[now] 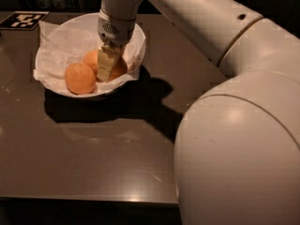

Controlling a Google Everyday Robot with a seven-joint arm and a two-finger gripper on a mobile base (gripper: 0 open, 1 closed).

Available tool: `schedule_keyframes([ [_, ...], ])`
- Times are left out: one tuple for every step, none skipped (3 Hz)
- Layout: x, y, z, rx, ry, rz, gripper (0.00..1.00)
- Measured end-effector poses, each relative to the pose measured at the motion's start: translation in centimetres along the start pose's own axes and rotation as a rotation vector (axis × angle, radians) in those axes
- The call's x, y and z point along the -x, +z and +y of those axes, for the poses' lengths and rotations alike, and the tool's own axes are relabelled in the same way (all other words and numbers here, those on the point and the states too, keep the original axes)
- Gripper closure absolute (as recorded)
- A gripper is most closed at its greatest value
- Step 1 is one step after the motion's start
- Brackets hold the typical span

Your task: Pick orange from white bowl

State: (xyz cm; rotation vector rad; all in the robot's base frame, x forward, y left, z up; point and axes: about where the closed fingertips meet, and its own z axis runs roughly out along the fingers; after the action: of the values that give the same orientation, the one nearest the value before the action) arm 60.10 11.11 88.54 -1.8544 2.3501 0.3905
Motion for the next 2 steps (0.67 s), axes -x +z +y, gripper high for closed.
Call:
schedule_keyframes([
  [-1.3, -3.6, 0.8, 0.013, -0.009, -0.065, 1.0],
  [-1.9, -6.9, 2.0, 0.03, -0.063, -0.144, 1.0],
])
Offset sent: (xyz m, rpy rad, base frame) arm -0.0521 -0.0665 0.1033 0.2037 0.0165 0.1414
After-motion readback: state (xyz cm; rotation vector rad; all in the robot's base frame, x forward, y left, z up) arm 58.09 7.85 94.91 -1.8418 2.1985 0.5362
